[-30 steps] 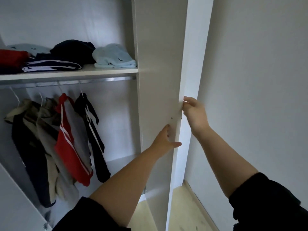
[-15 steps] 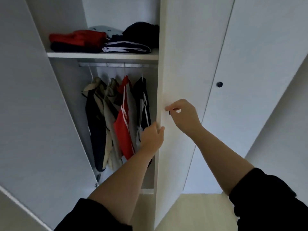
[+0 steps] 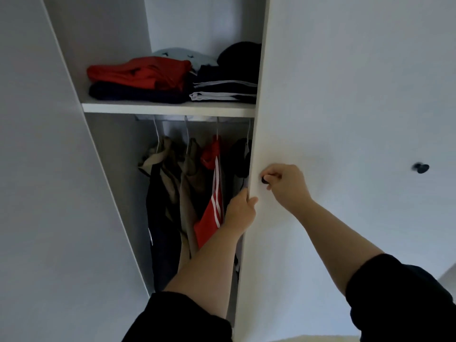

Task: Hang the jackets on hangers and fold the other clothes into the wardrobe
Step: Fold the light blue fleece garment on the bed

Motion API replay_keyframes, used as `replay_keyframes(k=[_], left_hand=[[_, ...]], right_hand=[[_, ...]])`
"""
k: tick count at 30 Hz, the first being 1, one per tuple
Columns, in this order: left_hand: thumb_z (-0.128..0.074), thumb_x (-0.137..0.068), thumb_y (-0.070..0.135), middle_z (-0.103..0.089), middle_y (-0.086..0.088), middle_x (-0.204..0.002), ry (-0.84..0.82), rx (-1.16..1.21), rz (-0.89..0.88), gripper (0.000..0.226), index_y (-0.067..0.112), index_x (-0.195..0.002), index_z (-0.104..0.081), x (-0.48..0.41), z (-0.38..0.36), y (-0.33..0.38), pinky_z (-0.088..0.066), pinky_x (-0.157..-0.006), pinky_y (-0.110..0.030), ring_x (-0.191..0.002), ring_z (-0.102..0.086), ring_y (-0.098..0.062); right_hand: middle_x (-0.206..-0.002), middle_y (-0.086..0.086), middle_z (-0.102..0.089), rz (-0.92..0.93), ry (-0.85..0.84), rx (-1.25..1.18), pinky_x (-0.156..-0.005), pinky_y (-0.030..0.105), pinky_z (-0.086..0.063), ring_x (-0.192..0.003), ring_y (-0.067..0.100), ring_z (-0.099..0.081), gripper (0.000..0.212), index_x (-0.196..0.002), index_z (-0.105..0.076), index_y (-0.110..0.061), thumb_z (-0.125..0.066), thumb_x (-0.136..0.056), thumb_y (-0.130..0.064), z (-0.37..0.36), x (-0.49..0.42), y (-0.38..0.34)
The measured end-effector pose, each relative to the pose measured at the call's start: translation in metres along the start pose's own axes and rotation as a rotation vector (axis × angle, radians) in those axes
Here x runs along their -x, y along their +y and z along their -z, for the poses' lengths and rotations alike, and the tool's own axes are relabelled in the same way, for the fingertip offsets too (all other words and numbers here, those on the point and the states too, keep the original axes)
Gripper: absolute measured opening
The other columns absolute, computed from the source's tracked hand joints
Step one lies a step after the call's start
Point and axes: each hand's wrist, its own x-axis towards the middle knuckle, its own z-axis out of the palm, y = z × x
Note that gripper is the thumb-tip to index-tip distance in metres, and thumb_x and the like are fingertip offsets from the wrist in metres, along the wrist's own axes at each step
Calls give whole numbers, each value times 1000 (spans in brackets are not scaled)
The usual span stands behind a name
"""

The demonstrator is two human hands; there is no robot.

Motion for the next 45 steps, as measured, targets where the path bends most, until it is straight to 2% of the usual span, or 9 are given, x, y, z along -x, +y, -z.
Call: replay_keyframes(k=[8,15,18,21,25,33,37,42,45], left_hand=[[-44,-101,19,-56,2,-105,-58,60,35,23,13,-122,-52,-50,4,-9,-41,-81,-25,-97,-53,-11],[-42,-102,24,-61,-8,-118,-33,-70,50,28,10,-123,-53,-60,6,-11,-47,-95,-35,-112,-56,-24],[-39,-101,18,-63,-9,-117,15,-53,78,28,10,-121,-57,-33,12,-22,-48,-94,-36,-109,-59,-23],[-39,-99,14,-63,-6,-120,40,-46,66,31,12,-123,-59,10,33,-29,-46,-99,-34,-109,-59,-19],[-40,-97,12,-65,-2,-109,171,-52,58,29,11,-115,-64,82,80,-26,-49,-95,-33,-103,-62,-18],[-47,-91,6,-69,-3,-98,555,-227,67,25,9,-95,-72,284,202,-38,-46,-90,-22,-96,-63,-19],[-42,-87,-4,-64,6,-86,792,-251,106,33,17,-83,-66,358,255,-40,-36,-67,-3,-86,-60,-13],[-43,-84,-8,-55,-5,-115,999,-149,170,42,5,-122,-53,378,312,-45,-38,-84,-21,-104,-54,-20],[-50,-83,-1,-50,-4,-125,757,109,304,55,9,-137,-41,368,342,-57,-43,-88,-27,-109,-50,-19]], right_hand=[[-85,1,-68,-28,42,60,-81,30,-51,-86,17,-62,26,-82,-71,-12,-52,-88,5,-20,-32,-1],[-86,1,-64,-35,0,198,-72,29,-47,-84,23,-61,23,-81,-63,-19,-50,-89,-2,-26,-45,-1],[-105,6,-63,-88,-58,184,-74,27,-43,-93,25,-60,19,-112,-58,-16,-49,-96,-11,-25,-24,-11],[-127,9,-56,-93,-109,188,-79,27,-43,-107,27,-59,46,-142,-34,-19,-46,-99,-14,-26,15,-24],[-135,10,-53,-51,-176,177,-97,35,-46,-118,29,-54,44,-141,-42,-16,-42,-97,-10,-31,63,-51],[-135,9,-54,184,-409,14,-106,31,-36,-125,25,-48,37,-130,-55,-8,-42,-96,-7,-78,179,-142],[-132,11,-56,254,-461,-41,-102,25,-35,-123,23,-49,37,-128,-56,-5,-40,-94,-3,-108,224,-192],[-133,8,-54,244,-464,-181,-101,27,-38,-122,22,-50,35,-130,-54,-7,-44,-96,-6,-139,246,-261],[-130,9,-57,226,-441,-225,-93,24,-40,-116,21,-54,32,-128,-55,-9,-49,-96,-13,-162,244,-300]])
